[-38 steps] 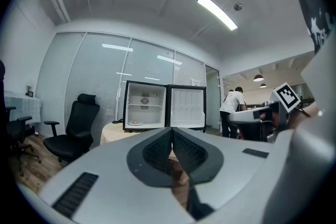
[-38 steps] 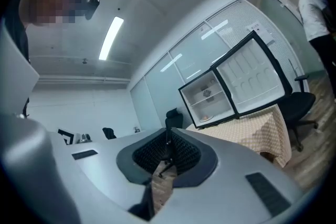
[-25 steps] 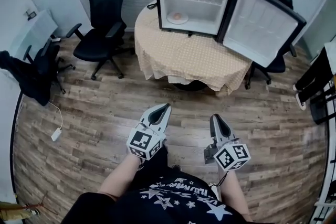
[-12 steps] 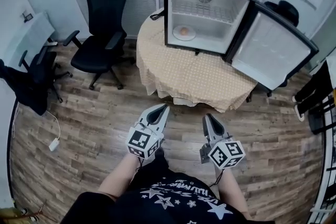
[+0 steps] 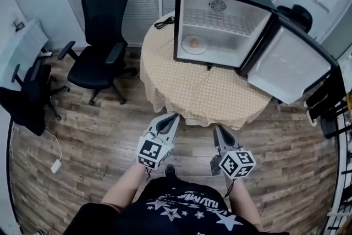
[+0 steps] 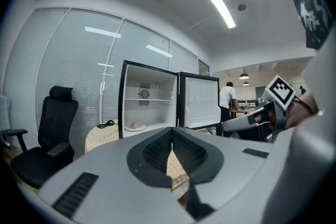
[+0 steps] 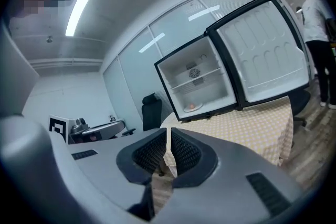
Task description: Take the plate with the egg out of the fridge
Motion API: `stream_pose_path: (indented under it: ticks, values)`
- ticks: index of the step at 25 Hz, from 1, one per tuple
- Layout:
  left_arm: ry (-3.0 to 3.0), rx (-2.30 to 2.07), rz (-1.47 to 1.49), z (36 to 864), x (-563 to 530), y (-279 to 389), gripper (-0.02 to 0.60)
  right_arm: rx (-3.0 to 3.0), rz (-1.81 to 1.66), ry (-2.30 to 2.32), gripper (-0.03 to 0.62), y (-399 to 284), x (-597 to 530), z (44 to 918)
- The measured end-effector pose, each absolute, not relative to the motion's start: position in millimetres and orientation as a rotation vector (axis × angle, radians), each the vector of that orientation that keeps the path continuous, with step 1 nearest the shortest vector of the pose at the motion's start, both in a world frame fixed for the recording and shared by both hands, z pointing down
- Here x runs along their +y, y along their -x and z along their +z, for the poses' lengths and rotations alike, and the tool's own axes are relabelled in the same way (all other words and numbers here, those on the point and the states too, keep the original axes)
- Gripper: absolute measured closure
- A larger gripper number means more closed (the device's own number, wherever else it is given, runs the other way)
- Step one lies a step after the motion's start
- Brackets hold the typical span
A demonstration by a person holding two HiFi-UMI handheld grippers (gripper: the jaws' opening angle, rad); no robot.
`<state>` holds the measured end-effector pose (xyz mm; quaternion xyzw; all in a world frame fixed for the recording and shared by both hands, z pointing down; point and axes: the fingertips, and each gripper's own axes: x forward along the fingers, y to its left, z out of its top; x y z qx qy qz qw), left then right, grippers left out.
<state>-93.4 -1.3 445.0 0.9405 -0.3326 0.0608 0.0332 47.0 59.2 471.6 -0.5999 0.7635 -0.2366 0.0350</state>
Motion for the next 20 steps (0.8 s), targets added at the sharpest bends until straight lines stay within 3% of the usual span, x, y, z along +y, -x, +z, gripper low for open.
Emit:
stream_pose_path:
  ticks: [20]
  values:
    - [-2.829, -1.135, 0.228, 461.3, -100.9, 69.9, 0.572, 2.412, -0.796, 1.773, 0.554, -75.5, -71.6, 500.3]
